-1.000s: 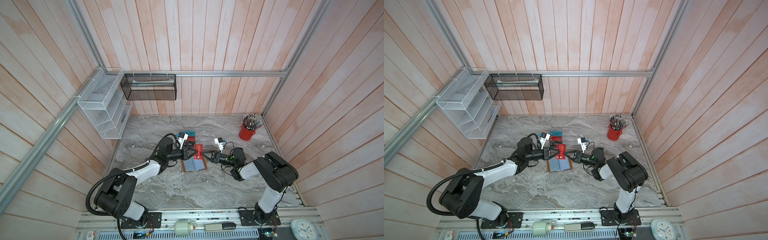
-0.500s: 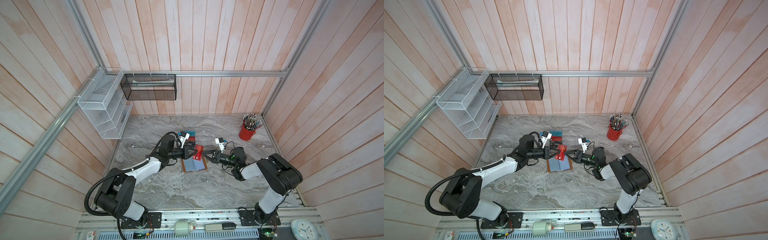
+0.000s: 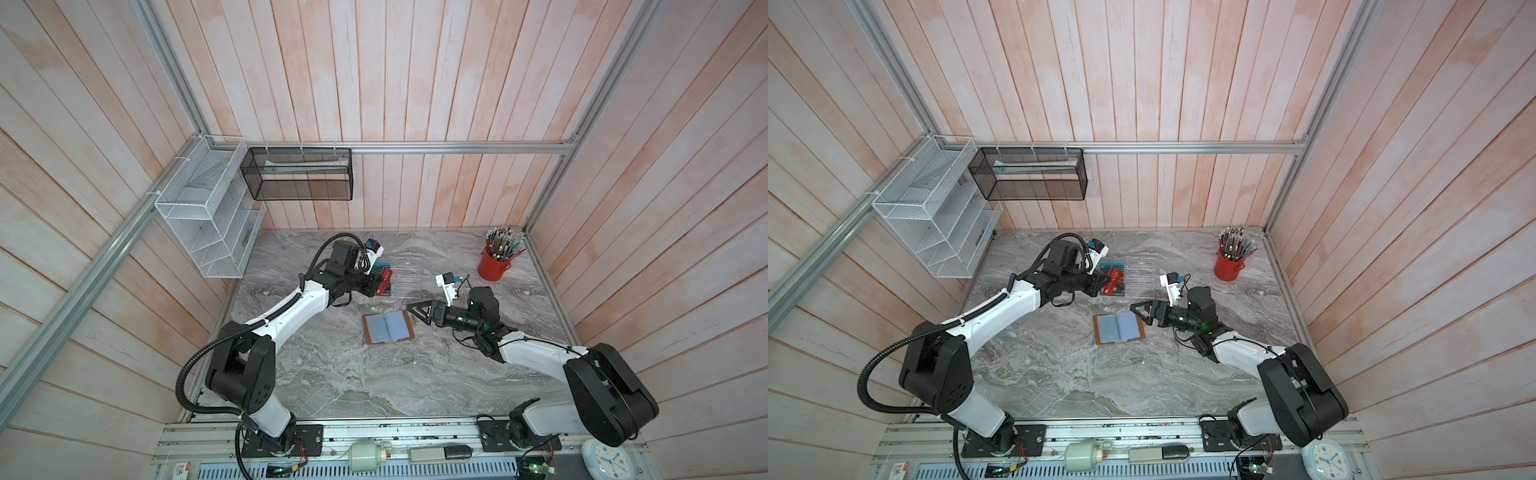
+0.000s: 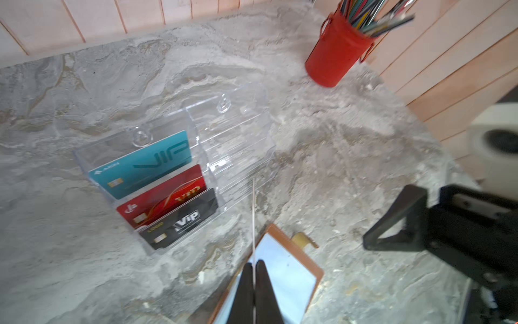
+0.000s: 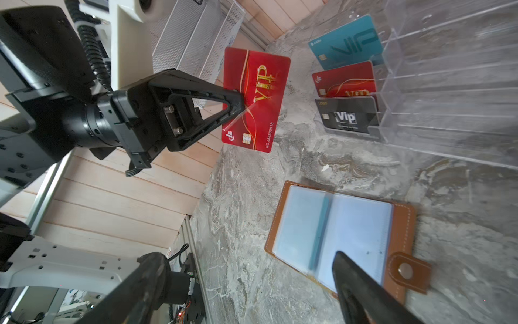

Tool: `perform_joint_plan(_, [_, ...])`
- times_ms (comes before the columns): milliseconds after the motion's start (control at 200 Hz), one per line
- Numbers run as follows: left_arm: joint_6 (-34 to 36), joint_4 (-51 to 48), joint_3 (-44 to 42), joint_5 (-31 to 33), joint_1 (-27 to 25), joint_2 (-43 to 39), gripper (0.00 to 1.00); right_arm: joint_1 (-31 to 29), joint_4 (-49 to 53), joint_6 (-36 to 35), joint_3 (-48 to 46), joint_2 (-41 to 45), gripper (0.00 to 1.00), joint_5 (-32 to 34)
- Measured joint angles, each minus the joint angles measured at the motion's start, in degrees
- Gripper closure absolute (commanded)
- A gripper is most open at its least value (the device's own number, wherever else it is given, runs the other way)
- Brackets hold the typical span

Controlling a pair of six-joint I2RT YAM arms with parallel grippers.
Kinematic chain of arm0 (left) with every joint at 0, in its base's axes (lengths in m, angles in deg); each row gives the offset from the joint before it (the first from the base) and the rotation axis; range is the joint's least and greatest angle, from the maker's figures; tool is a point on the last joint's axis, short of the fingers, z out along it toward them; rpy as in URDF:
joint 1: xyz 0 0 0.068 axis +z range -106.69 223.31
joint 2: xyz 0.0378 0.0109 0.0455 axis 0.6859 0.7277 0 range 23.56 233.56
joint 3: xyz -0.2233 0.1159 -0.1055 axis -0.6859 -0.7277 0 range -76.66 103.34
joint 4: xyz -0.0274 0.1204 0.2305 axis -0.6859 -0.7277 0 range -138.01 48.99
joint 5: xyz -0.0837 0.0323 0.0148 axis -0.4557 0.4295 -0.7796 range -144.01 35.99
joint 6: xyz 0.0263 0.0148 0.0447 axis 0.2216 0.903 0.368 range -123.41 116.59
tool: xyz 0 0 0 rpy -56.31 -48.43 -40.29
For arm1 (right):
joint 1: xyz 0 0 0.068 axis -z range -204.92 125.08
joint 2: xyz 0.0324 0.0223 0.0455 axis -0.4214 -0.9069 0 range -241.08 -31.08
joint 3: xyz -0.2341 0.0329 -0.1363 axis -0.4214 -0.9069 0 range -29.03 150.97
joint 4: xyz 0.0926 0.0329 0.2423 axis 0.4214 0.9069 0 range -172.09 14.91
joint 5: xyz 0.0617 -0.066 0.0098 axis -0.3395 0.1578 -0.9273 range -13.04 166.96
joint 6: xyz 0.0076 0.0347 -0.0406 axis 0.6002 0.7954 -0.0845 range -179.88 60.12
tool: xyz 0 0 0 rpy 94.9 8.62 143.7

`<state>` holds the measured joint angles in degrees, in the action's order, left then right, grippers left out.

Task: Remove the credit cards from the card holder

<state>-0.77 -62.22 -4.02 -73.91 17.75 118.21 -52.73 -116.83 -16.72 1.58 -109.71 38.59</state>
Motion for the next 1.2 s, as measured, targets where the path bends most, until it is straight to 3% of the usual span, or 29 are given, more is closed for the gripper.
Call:
perform_joint_plan(280, [22.67, -3.34, 2.40, 5.64, 0.61, 2.03, 1.00, 0.17, 14.64, -8.07, 5.75, 0.66, 0.03, 5.57])
perform_joint_plan(635, [46.23, -6.27, 9.01, 7.15, 0.70, 8.66, 1.00, 0.15, 23.10, -13.03, 10.14, -0.74, 0.03, 9.81])
perform_joint_plan(840, [54.42, -9.27, 13.55, 7.61, 0.70, 12.92, 1.00, 0.11, 26.18, -15.21, 13.53, -2.51, 0.03, 12.46])
perform_joint_plan(1200, [62.69, -12.59, 18.32, 9.09, 0.70, 18.84, 1.00, -2.40, 28.20, -17.51, 17.62, -6.19, 0.03, 18.05])
